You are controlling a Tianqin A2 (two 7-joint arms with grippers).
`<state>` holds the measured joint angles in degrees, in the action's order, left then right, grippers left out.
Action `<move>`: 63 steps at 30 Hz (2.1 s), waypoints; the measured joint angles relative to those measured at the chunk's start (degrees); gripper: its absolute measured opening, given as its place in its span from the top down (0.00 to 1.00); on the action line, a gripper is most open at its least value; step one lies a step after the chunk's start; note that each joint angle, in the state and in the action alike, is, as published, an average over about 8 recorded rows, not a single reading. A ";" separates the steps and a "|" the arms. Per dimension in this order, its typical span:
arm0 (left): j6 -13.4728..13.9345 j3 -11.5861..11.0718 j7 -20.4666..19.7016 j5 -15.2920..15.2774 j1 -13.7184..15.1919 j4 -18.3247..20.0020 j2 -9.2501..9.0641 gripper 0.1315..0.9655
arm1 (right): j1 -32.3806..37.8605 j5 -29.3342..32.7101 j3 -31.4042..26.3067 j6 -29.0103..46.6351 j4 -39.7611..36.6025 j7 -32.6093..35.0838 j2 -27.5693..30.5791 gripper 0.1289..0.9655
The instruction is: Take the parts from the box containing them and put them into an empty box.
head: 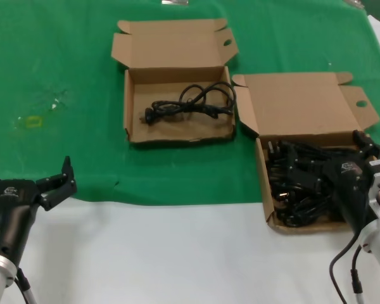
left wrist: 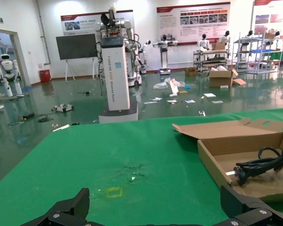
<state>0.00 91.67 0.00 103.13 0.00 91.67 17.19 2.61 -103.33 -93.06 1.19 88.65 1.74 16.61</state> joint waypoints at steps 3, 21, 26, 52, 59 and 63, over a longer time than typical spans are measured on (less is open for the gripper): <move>0.00 0.00 0.00 0.00 0.00 0.00 0.00 0.00 | 0.00 0.00 0.00 0.00 0.00 0.00 0.00 0.00; 0.00 0.00 0.00 0.00 0.00 0.00 0.00 0.00 | 0.00 0.00 0.00 0.00 0.00 0.00 0.00 0.00; 0.00 0.00 0.00 0.00 0.00 0.00 0.00 0.00 | 0.00 0.00 0.00 0.00 0.00 0.00 0.00 0.00; 0.00 0.00 0.00 0.00 0.00 0.00 0.00 0.00 | 0.00 0.00 0.00 0.00 0.00 0.00 0.00 0.00; 0.00 0.00 0.00 0.00 0.00 0.00 0.00 0.00 | 0.00 0.00 0.00 0.00 0.00 0.00 0.00 0.00; 0.00 0.00 0.00 0.00 0.00 0.00 0.00 0.00 | 0.00 0.00 0.00 0.00 0.00 0.00 0.00 0.00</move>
<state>0.00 91.67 0.00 103.13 0.00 91.67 17.19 2.61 -103.33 -93.06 1.19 88.65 1.74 16.61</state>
